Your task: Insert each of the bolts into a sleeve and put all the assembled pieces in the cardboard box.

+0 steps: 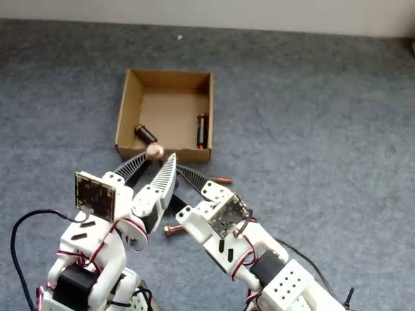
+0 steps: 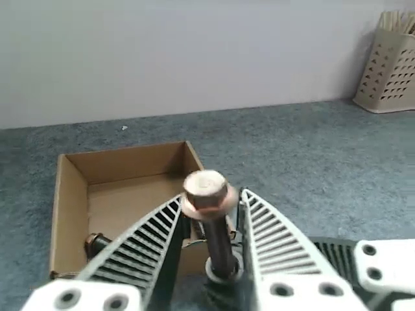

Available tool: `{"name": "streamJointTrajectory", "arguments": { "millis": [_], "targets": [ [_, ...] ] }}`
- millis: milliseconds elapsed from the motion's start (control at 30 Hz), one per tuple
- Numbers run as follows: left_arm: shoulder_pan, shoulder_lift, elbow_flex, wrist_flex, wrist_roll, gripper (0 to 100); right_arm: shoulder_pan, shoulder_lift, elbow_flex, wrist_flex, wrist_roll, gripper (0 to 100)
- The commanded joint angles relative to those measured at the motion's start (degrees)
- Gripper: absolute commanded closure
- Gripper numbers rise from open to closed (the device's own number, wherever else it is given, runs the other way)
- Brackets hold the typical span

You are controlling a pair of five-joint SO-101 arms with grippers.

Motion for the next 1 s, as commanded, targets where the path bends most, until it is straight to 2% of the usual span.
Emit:
{"name": "streamJointTrajectory", "arguments": {
  "millis": [0, 100, 233, 367, 567, 700, 800, 967],
  "targets": [
    [-4.0, -0.31, -3.56, 2.9, -0.09, 84, 1.19, -1.19, -3.65, -1.19, 0.35, 99.3],
    [-4.35, -0.31, -5.32, 7.03, -0.09, 84, 1.19, -1.19, -3.65, -1.01, 0.18, 99.3],
    [-5.05, -0.31, -9.1, 12.92, -0.18, 84, 3.74, -0.84, -4.09, 4.44, -6.33, 99.3],
    [-9.1, -0.31, -13.23, 17.32, -0.18, 83, 8.75, -0.84, -4.18, 11.56, -11.43, 99.3],
    [-17.36, -0.31, -15.6, 23.3, -0.26, 77, 11.56, -0.75, -4.18, 12.62, -11.69, 99.3],
    [-26.07, -0.31, -14.11, 24.44, -5.98, 77, 13.67, -0.57, -6.29, 12.88, -11.69, 99.3],
    [-32.92, -0.31, -10.07, 24.18, -8.79, 77, 14.2, 1.89, -12.62, 18.07, -11.69, 99.3],
    [-39.25, -0.31, 1.27, 19.96, -9.58, 77, 14.2, 15.25, -28.26, 22.29, -11.6, 99.3]
  ]
}}
